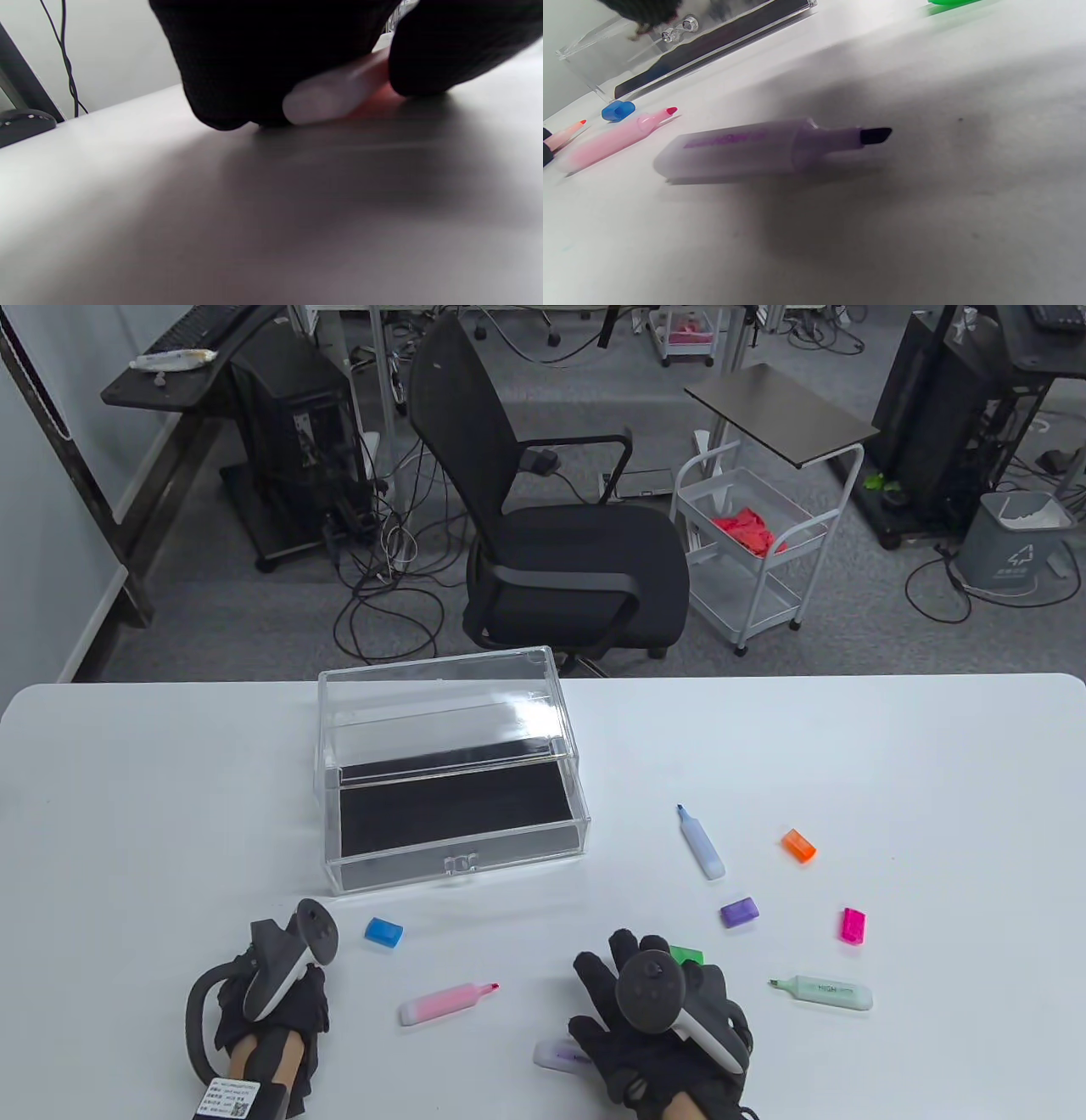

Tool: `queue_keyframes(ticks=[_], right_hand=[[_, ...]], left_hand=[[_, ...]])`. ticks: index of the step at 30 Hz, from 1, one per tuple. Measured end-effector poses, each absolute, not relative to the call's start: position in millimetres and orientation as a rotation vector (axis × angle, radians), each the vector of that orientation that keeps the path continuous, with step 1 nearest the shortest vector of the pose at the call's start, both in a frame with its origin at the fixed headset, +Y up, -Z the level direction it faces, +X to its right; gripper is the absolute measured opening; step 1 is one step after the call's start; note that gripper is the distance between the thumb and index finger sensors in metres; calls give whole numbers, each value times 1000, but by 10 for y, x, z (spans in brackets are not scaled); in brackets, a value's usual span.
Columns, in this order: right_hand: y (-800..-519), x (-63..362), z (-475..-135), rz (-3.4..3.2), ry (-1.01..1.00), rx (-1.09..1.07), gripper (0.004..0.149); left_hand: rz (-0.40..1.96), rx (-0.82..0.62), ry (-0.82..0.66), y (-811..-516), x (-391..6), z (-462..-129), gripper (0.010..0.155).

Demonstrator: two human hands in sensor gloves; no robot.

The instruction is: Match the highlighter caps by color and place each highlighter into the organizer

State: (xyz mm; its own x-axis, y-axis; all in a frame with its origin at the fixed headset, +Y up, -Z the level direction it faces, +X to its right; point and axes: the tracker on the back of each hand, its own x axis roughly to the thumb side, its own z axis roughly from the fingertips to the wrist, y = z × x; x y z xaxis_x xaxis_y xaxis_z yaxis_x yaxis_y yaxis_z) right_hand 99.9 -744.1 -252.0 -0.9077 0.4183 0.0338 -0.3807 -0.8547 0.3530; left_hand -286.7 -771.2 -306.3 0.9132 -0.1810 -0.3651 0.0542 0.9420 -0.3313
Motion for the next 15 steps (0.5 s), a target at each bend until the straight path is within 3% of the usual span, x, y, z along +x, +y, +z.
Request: queue_keyframes(ticks=[3, 7, 15], right_hand=[[-7444, 1004, -2524, 2675, 476, 148, 70], [-7446, 1009, -2528, 2671, 480, 142, 70], [-7463, 977, -2545, 2697, 494, 145, 70]], left_hand=[[-131, -288, 431, -7730, -2875, -3044, 66], [26, -190, 468, -7641, -2938, -3004, 60], [53, -69, 320, -7278, -2619, -2854, 58]])
